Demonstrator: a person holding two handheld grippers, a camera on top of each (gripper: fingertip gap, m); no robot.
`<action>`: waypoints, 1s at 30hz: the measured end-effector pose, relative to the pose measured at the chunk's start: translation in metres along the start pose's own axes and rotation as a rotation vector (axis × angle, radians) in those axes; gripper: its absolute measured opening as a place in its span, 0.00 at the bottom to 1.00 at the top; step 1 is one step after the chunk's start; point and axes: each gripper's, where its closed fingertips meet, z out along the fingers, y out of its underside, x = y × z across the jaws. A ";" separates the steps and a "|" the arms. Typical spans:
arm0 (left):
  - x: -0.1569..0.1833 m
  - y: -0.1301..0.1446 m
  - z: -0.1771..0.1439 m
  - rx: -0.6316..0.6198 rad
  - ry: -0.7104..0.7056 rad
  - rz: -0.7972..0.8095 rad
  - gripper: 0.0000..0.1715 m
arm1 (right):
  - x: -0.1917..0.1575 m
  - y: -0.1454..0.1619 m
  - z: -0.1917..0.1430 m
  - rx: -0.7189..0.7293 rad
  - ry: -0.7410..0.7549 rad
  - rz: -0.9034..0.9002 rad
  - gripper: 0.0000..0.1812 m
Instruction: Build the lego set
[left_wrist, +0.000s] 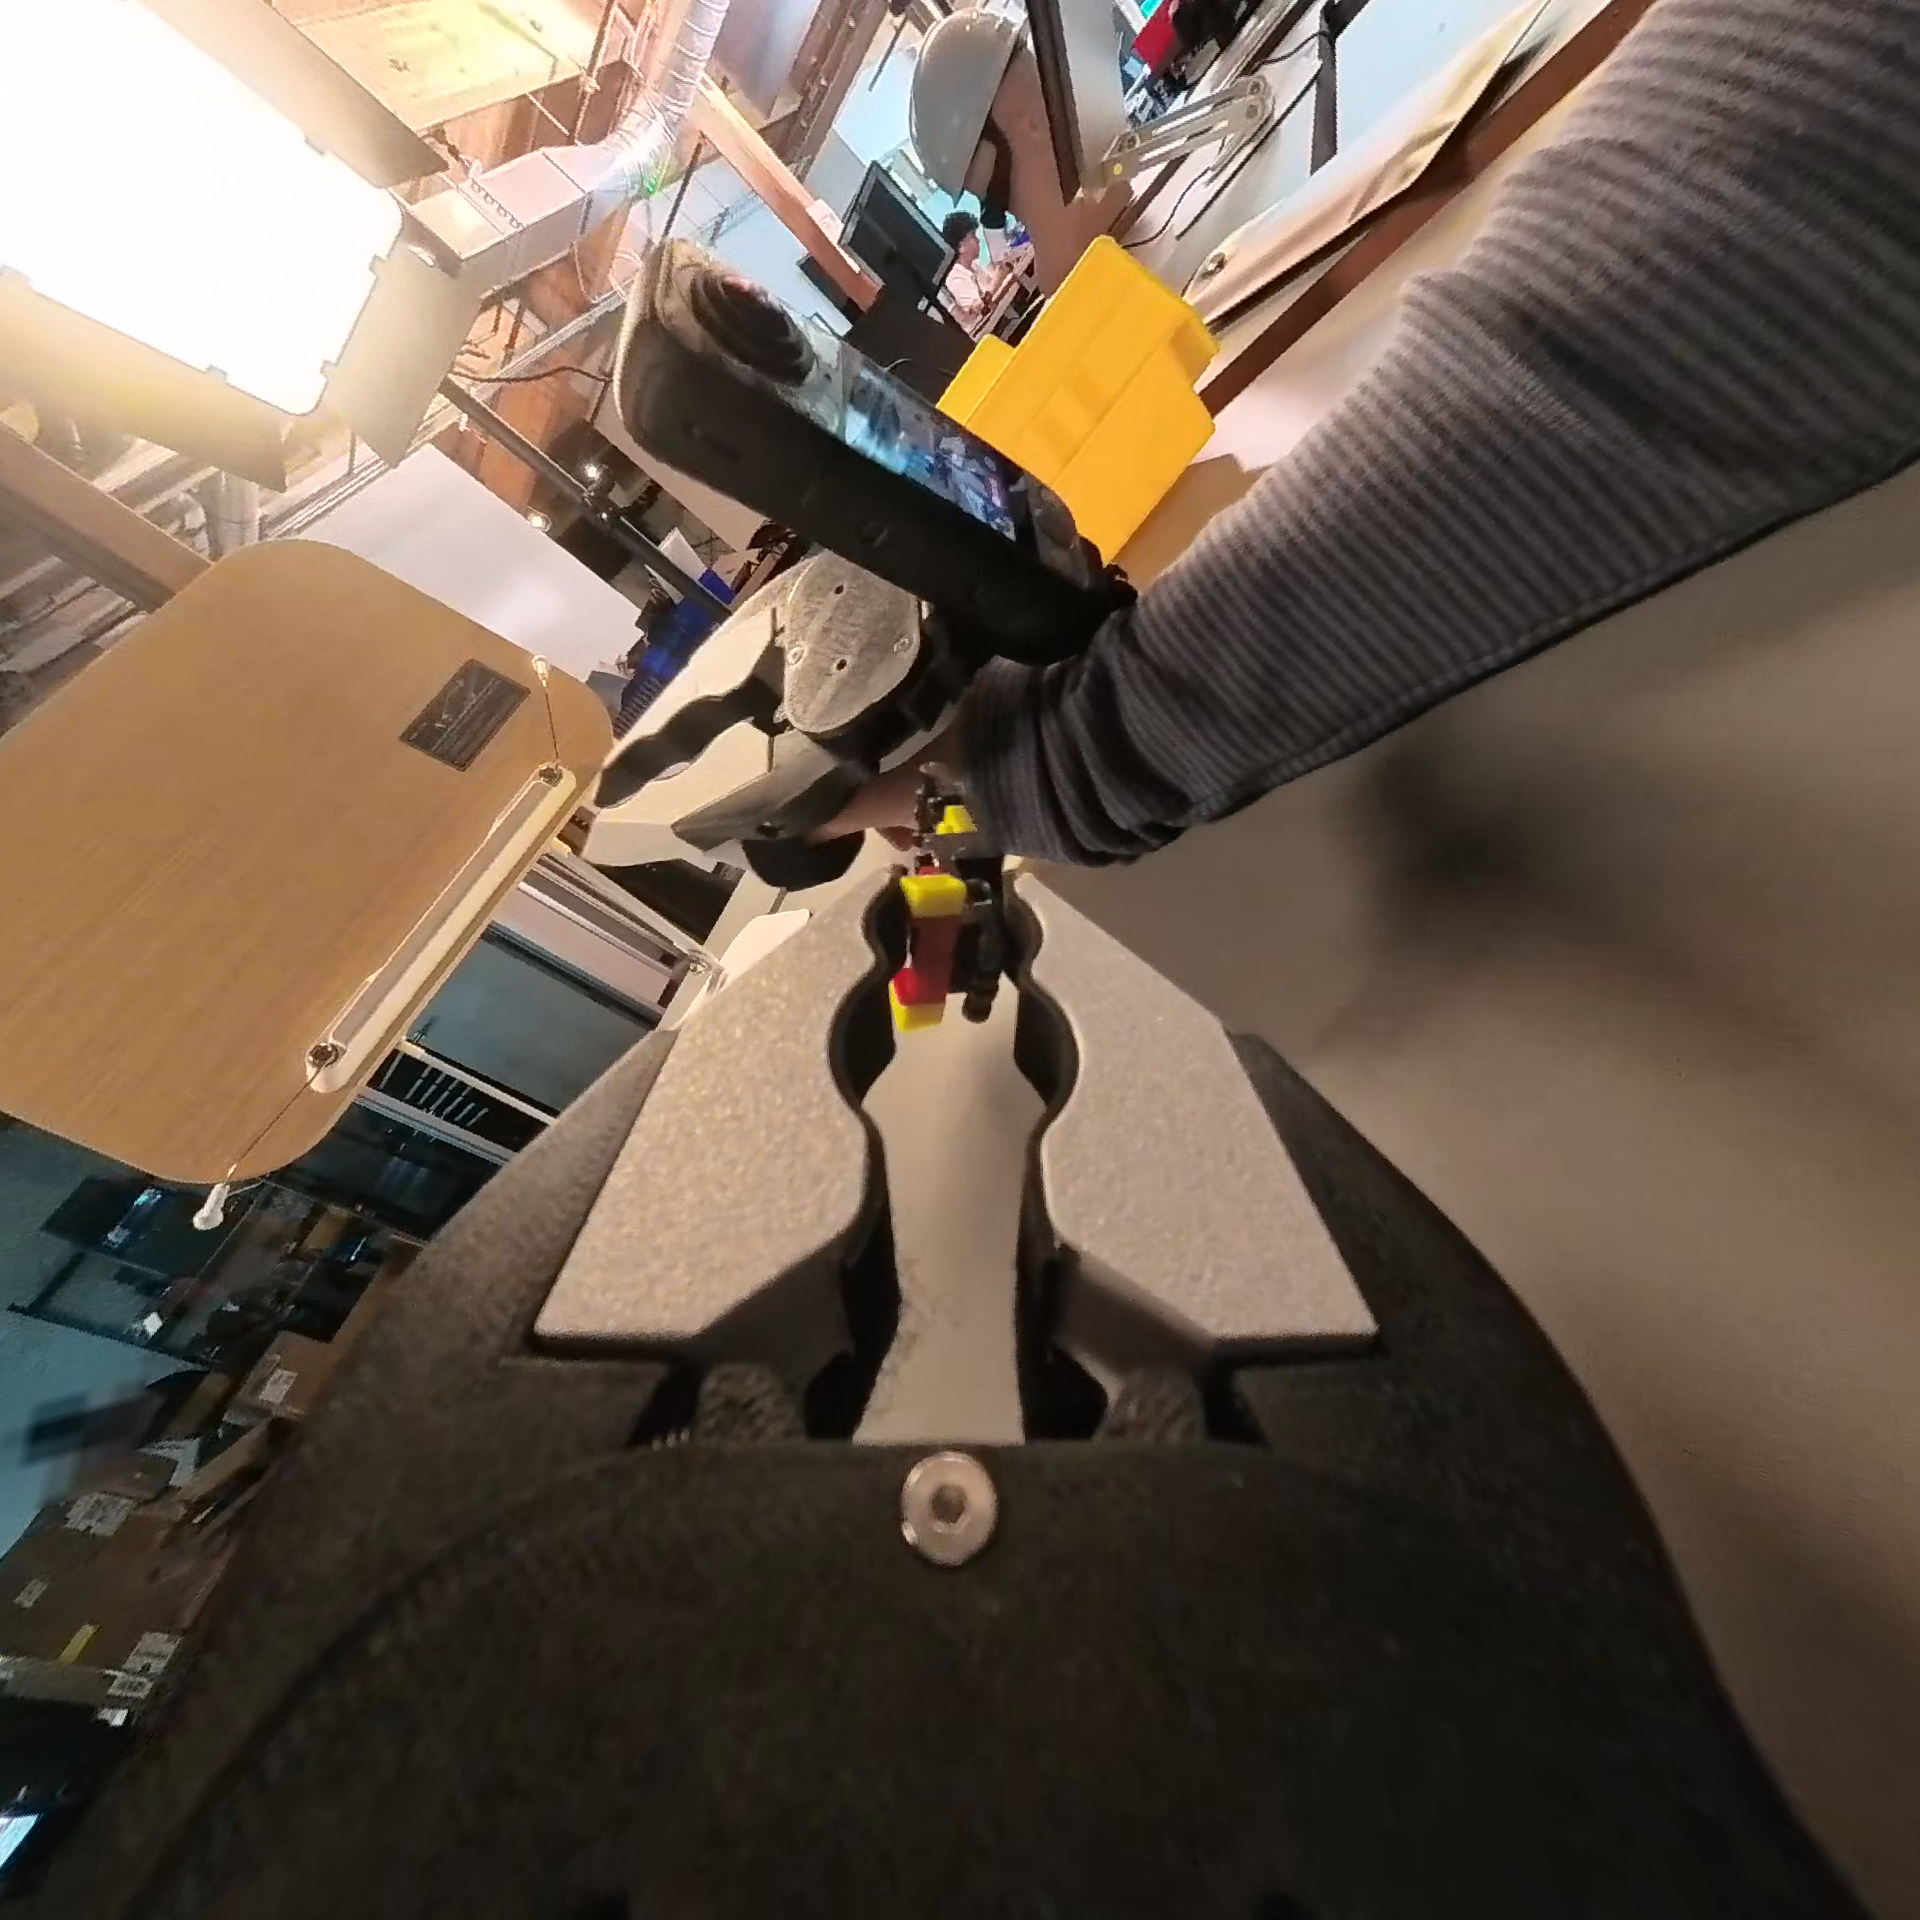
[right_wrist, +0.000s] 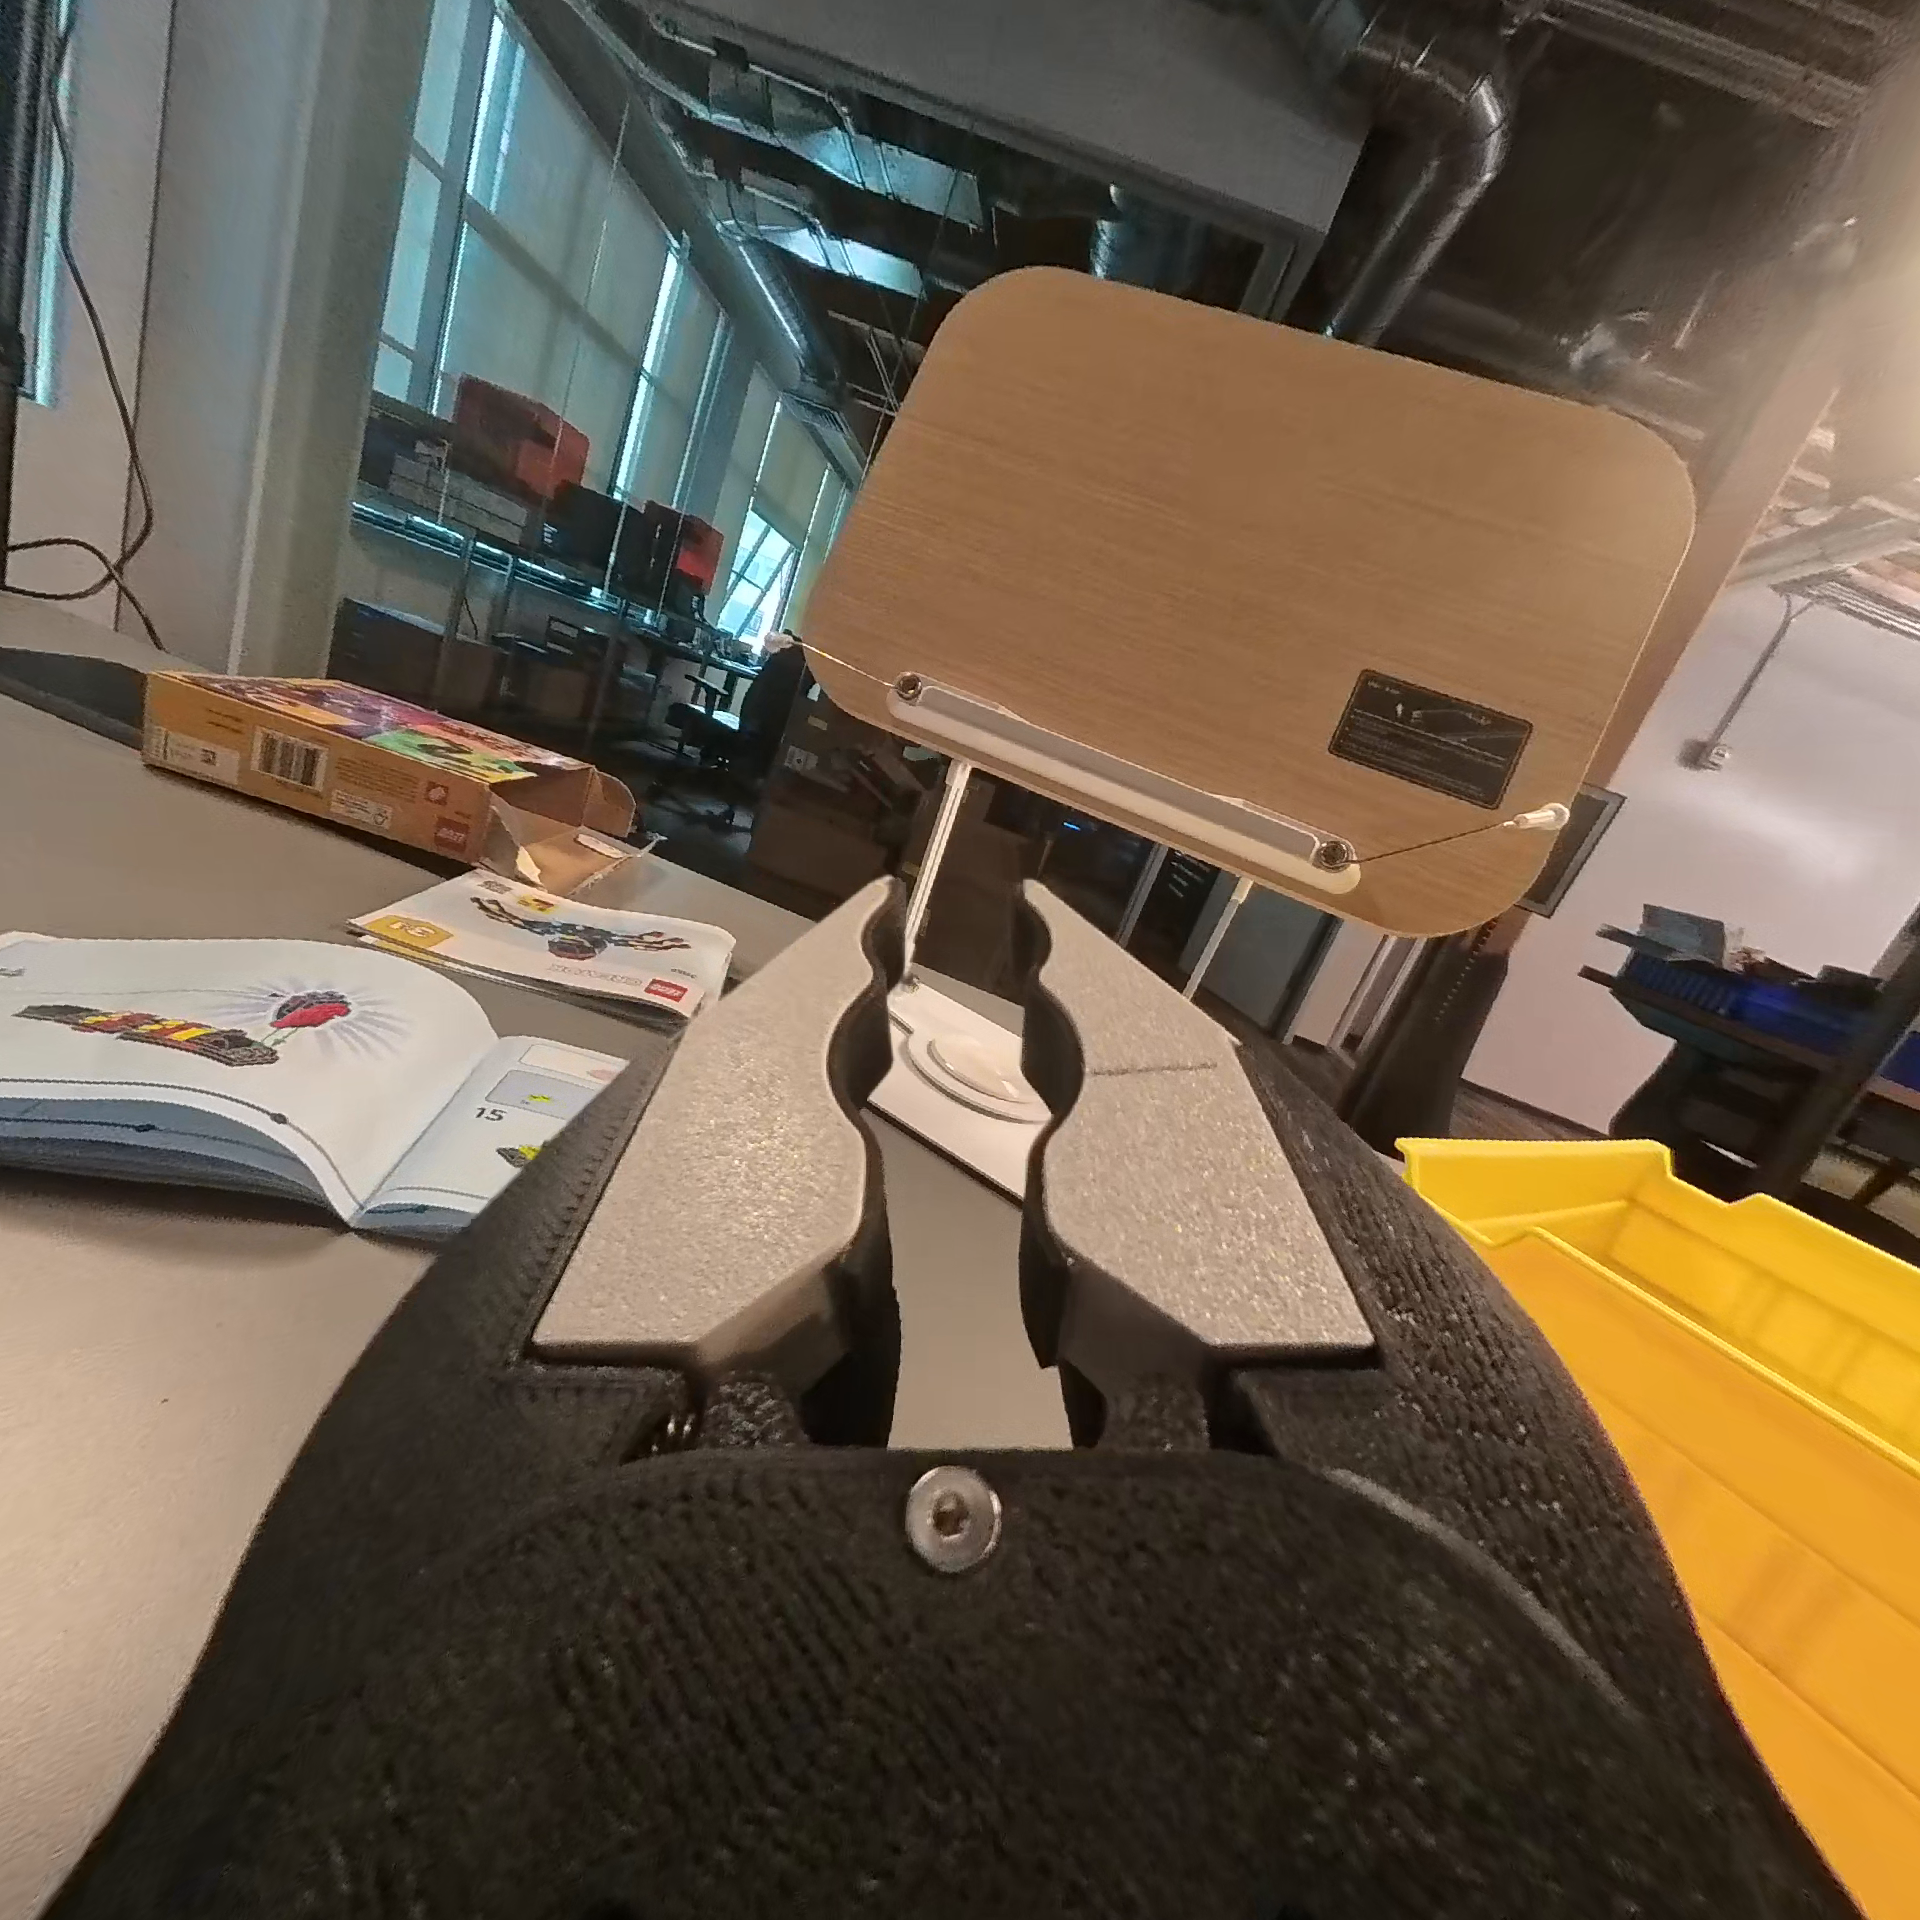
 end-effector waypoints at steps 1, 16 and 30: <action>0.000 0.000 0.000 0.000 -0.003 0.001 0.09 | 0.000 0.001 0.000 -0.003 0.002 -0.003 0.10; 0.002 0.001 0.000 -0.007 0.005 0.027 0.09 | 0.011 -0.001 -0.003 -0.002 0.059 -0.014 0.07; 0.004 0.001 0.000 -0.008 0.009 0.036 0.09 | 0.009 0.001 -0.002 -0.014 0.051 -0.009 0.07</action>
